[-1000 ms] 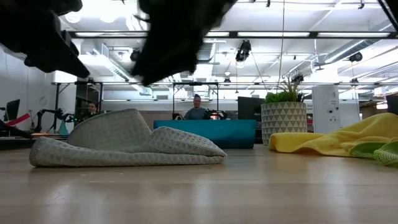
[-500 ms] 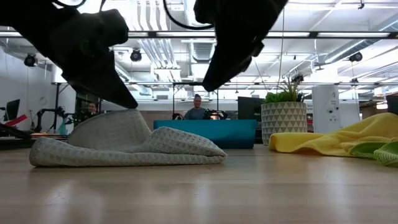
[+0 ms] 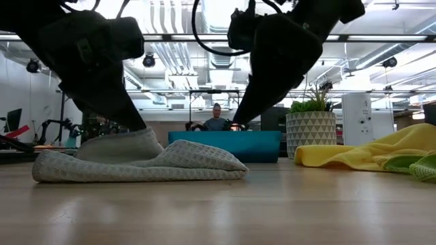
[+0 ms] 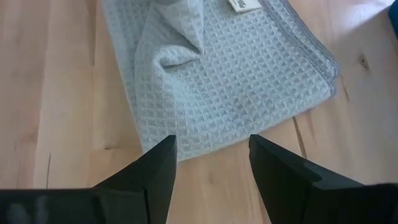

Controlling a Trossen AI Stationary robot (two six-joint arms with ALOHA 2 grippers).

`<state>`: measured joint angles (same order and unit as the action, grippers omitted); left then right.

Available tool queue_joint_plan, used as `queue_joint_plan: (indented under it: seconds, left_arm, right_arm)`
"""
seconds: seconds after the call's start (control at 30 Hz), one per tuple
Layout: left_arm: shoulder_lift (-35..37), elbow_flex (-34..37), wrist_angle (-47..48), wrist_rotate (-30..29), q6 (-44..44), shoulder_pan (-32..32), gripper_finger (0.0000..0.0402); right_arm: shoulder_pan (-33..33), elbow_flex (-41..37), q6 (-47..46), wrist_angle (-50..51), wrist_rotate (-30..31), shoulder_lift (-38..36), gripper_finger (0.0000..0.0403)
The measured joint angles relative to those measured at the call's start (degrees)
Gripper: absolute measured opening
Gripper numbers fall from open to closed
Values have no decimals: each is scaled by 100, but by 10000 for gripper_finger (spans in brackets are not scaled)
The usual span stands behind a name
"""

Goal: Fold microfiber towels
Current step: Fold the grey microfiber cloth

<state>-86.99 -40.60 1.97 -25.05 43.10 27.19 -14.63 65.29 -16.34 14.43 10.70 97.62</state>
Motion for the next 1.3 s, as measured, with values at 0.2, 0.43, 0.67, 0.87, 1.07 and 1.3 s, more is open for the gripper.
queue_joint_plan:
  seconds: [0.2,0.43,0.67,0.87,1.07,1.3]
  left_arm:
    - [-305,2,8,-73,-23,-21,0]
    - [-309,2,-10,-42,-193,-19,0]
    - [-294,-80,-3,109,539,-73,4]
    - [-289,-261,-18,229,888,-97,61]
    - [-329,-264,-47,232,1353,-224,132]
    - [-47,-289,341,1048,1574,-226,155]
  right_arm:
    - [2,-209,-39,-328,-2,0,192]
    - [2,-342,-63,-488,-2,0,192]
    - [2,-342,-63,-526,-2,0,192]
    - [2,-347,-37,-629,-2,0,192]
    - [2,-347,-10,-630,-1,2,192]
    - [2,-349,14,-629,-2,2,192]
